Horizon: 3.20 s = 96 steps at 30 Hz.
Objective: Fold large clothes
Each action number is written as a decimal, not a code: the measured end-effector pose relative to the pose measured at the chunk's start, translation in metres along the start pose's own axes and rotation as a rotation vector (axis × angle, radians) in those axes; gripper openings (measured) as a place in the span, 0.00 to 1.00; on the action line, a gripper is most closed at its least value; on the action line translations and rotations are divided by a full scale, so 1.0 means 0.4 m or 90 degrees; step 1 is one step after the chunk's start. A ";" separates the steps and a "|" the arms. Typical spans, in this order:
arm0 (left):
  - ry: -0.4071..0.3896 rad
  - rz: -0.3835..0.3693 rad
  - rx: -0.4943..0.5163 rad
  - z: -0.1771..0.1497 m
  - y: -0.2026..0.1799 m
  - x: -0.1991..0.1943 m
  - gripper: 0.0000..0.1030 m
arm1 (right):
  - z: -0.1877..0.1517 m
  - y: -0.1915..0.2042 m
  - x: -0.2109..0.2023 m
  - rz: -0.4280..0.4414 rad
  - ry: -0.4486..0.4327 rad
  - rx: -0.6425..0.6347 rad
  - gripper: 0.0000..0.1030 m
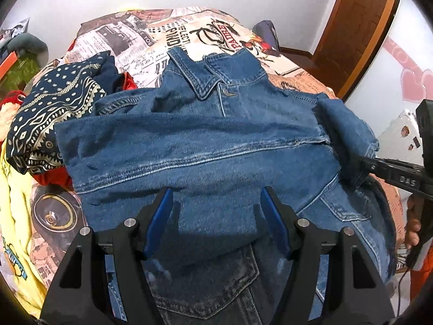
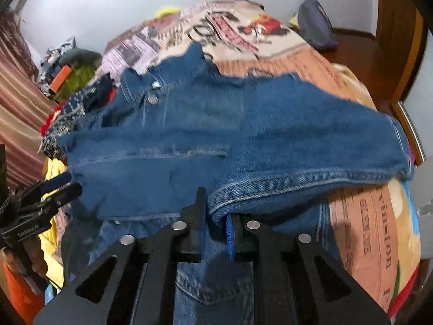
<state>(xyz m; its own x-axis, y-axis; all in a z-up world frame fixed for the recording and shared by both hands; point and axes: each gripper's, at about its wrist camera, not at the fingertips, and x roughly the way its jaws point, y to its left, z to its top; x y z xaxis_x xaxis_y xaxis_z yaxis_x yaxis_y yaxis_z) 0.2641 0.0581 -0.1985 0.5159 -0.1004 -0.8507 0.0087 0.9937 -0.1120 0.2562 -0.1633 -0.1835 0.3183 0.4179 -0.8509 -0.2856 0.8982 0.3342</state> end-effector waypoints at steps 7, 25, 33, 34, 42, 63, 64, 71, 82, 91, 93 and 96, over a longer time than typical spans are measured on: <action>0.002 -0.004 0.007 -0.004 -0.013 0.009 0.64 | -0.015 -0.097 -0.081 -0.002 -0.047 0.081 0.56; 0.009 -0.014 0.015 0.009 -0.027 0.044 0.67 | 0.012 -0.427 0.005 0.008 -0.108 0.437 0.53; 0.000 -0.017 0.008 0.016 -0.013 0.029 0.67 | 0.075 -0.395 -0.032 -0.039 -0.135 0.376 0.08; -0.004 -0.016 0.008 0.018 -0.010 0.022 0.67 | 0.091 -0.369 -0.053 -0.048 -0.153 0.347 0.08; -0.059 -0.004 -0.012 0.037 0.038 -0.071 0.67 | 0.195 -0.104 -0.203 -0.008 -0.252 0.145 0.08; -0.131 0.053 -0.098 -0.094 0.254 -0.276 0.84 | 0.040 0.509 0.134 0.134 0.042 -0.238 0.08; -0.125 0.051 -0.102 -0.102 0.258 -0.272 0.84 | 0.017 0.516 0.157 0.129 0.067 -0.247 0.08; -0.086 0.050 -0.117 -0.146 0.264 -0.232 0.84 | -0.043 0.501 0.203 0.114 0.174 -0.258 0.17; -0.043 0.033 -0.058 -0.101 0.165 -0.151 0.84 | -0.024 0.279 0.022 0.041 0.043 -0.194 0.46; 0.000 0.048 -0.020 -0.047 0.068 -0.026 0.83 | -0.002 -0.011 -0.027 -0.091 0.002 -0.037 0.46; -0.001 0.043 -0.040 -0.042 0.071 -0.012 0.77 | -0.007 -0.071 -0.031 -0.088 -0.003 0.023 0.46; -0.008 0.052 -0.058 -0.038 0.082 -0.009 0.59 | -0.022 -0.123 -0.023 -0.078 0.002 0.073 0.46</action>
<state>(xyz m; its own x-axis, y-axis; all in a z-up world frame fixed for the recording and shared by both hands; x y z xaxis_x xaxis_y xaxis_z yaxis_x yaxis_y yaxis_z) 0.2497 0.0902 -0.2068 0.5222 -0.0182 -0.8526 -0.1110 0.9898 -0.0891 0.2593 -0.2127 -0.1957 0.3416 0.3034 -0.8895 -0.1394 0.9523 0.2713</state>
